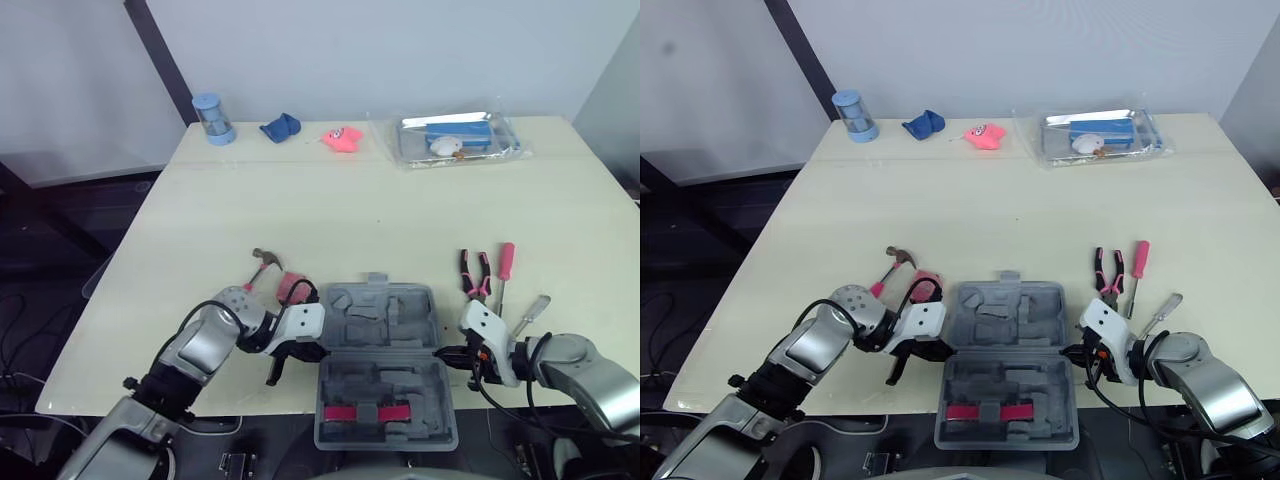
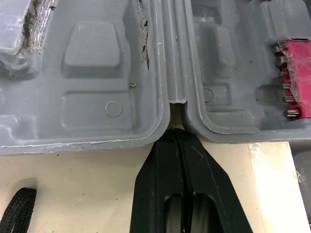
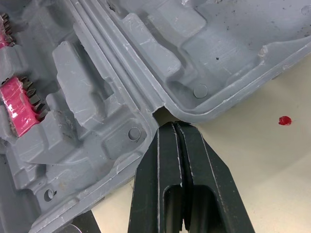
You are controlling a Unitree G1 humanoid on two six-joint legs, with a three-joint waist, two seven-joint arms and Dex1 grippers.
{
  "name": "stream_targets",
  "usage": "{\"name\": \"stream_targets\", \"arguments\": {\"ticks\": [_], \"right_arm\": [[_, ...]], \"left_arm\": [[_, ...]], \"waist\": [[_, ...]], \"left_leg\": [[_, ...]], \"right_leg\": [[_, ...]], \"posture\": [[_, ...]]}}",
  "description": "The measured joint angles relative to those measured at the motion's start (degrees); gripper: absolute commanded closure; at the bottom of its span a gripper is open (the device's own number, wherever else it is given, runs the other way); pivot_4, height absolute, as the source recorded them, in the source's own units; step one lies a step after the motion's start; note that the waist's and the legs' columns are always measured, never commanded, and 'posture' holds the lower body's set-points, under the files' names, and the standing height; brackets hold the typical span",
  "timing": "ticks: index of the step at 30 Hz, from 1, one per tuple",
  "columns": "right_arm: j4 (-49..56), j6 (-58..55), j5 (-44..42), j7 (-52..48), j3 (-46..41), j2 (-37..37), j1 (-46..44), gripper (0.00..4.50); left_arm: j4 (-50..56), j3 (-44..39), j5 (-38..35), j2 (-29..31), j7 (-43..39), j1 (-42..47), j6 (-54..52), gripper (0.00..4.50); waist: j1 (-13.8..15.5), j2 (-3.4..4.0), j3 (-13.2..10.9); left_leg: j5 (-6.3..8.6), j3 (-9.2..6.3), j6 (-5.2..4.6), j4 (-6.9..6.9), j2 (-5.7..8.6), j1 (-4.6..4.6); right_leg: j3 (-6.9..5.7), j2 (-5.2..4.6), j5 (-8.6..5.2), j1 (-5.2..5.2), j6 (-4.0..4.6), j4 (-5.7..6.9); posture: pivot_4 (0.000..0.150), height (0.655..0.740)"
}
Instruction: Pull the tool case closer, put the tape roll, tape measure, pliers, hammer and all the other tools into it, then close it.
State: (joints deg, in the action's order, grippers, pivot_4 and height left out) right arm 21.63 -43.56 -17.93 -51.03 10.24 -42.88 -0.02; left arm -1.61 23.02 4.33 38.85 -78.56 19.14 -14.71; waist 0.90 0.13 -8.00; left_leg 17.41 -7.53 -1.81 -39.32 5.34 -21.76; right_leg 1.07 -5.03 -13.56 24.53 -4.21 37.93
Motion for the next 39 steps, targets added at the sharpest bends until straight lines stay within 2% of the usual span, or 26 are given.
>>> {"name": "stream_targets", "arguments": {"ticks": [26, 36, 39], "right_arm": [[-0.29, 1.25, -1.55, 0.05, -2.29, -1.93, 1.0, 4.49], [-0.31, 1.5, -2.35, 0.26, -6.56, -3.04, 3.82, 4.49], [0.11, 3.16, -3.0, 0.37, -9.76, -2.94, 6.35, 4.49]], "left_arm": [[0.47, -0.1, -2.19, 1.96, 1.91, -1.34, 0.51, 4.49], [1.38, -3.37, -3.73, 8.0, 2.92, -4.26, 1.6, 4.49], [3.82, -7.37, -6.49, 9.87, 3.86, -8.26, 1.37, 4.49]], "waist": [[-0.17, 0.0, 0.0], [-0.32, 0.0, -0.01], [-0.25, -0.01, -0.02]], "left_leg": [[0.0, -0.01, 0.0, 0.01, -0.03, 0.0], [0.0, 0.01, 0.01, 0.05, -0.1, -0.01], [0.01, 0.0, 0.0, 0.08, -0.1, -0.03]], "right_leg": [[0.0, 0.02, 0.0, 0.01, 0.0, 0.0], [0.02, 0.02, 0.0, 0.04, 0.01, -0.02], [0.03, -0.01, 0.0, 0.06, 0.01, -0.07]], "posture": [[0.15, 0.74], [0.15, 0.74], [0.15, 0.74]]}}
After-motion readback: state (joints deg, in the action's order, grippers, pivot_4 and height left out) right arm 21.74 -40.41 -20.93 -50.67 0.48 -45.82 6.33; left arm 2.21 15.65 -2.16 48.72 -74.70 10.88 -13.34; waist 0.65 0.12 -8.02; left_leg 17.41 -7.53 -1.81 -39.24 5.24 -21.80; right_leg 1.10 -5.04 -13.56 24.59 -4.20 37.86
